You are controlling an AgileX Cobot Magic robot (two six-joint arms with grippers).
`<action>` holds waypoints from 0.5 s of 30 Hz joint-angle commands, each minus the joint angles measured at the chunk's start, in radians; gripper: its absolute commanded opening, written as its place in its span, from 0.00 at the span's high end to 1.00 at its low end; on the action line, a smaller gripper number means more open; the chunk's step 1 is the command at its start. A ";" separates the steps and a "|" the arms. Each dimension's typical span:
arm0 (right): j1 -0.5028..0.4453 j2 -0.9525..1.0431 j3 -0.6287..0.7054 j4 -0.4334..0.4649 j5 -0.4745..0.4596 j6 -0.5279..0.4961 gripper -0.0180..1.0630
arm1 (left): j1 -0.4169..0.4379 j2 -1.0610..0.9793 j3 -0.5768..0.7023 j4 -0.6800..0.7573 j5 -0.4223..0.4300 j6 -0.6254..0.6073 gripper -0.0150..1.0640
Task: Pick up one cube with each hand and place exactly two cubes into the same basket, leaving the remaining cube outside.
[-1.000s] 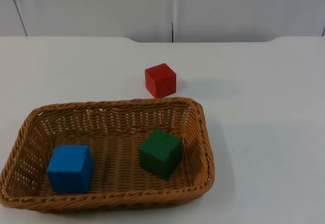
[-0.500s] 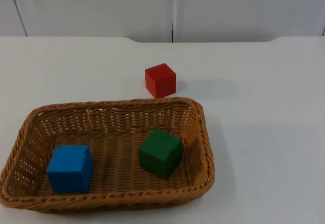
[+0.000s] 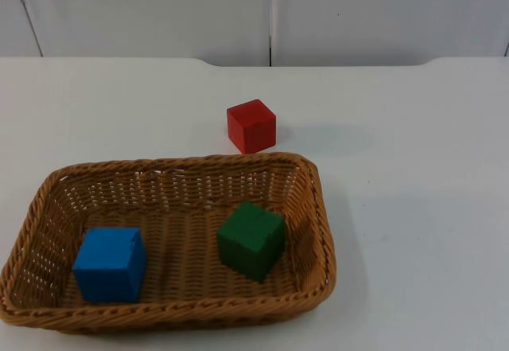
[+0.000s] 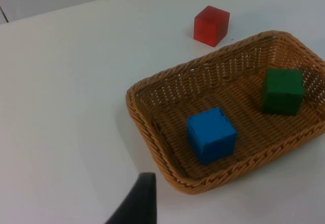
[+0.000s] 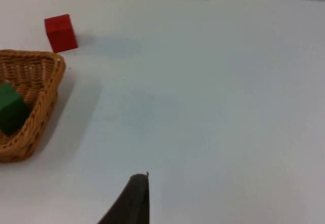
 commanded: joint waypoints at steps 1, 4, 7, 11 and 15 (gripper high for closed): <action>-0.032 -0.004 0.001 0.002 -0.005 0.000 0.01 | -0.005 -0.004 0.004 0.000 -0.011 -0.003 0.01; -0.064 -0.004 0.001 0.002 -0.005 0.000 0.01 | -0.005 -0.004 0.004 0.000 -0.011 -0.003 0.01; -0.071 -0.004 0.001 0.002 -0.005 0.000 0.01 | -0.005 -0.004 0.004 0.000 -0.011 -0.003 0.01; -0.071 -0.004 0.001 0.002 -0.005 0.000 0.01 | -0.005 -0.004 0.004 0.000 -0.011 -0.003 0.01; -0.071 -0.004 0.001 0.002 -0.005 0.000 0.01 | -0.005 -0.004 0.004 0.000 -0.011 -0.003 0.01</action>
